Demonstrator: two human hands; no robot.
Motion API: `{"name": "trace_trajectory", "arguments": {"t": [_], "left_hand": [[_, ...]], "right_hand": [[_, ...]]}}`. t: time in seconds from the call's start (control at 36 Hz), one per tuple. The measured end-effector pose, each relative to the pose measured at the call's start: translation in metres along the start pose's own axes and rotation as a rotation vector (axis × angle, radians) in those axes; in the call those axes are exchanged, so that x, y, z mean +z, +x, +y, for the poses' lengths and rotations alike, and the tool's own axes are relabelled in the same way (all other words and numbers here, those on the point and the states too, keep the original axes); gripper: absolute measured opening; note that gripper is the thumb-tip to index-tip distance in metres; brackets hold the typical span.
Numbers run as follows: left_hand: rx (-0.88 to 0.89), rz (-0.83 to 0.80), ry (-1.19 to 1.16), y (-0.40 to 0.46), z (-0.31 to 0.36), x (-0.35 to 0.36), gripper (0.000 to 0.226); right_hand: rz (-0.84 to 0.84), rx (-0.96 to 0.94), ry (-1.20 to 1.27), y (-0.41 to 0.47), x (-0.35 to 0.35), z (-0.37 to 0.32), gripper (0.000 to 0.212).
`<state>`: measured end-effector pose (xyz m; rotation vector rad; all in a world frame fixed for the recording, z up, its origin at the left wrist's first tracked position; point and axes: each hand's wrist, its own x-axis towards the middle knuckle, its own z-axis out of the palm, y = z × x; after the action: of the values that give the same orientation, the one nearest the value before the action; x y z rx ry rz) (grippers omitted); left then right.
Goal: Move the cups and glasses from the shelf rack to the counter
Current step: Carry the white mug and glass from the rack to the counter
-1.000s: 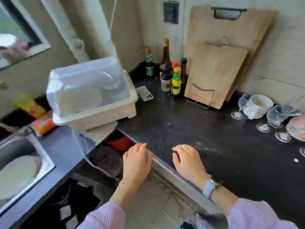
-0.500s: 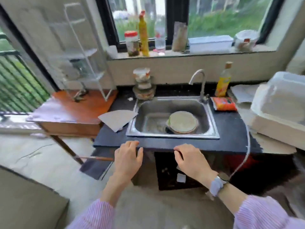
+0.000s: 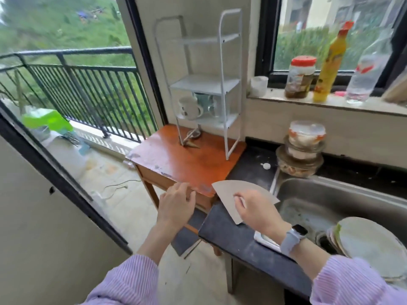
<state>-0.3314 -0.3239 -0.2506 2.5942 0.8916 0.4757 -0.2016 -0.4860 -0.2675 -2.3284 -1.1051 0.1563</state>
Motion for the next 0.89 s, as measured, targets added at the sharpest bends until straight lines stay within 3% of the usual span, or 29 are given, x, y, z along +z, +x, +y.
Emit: {"name": "trace_trajectory", "arguments": {"t": [0.22, 0.5, 0.67, 0.89], "left_hand": [[-0.017, 0.032, 0.004, 0.117, -0.025, -0.004, 0.03], [0.015, 0.04, -0.193, 0.246, -0.059, 0.003, 0.026], [0.041, -0.032, -0.343, 0.326, -0.068, 0.035, 0.035], [0.076, -0.202, -0.524, 0.411, -0.059, 0.074, 0.051]], "right_hand": [[0.024, -0.029, 0.092, 0.132, 0.011, -0.018, 0.028], [0.062, -0.026, 0.07, 0.257, 0.04, -0.024, 0.049], [0.139, 0.164, 0.229, 0.329, 0.047, -0.027, 0.056], [0.256, 0.404, 0.45, 0.402, 0.054, -0.029, 0.047]]}}
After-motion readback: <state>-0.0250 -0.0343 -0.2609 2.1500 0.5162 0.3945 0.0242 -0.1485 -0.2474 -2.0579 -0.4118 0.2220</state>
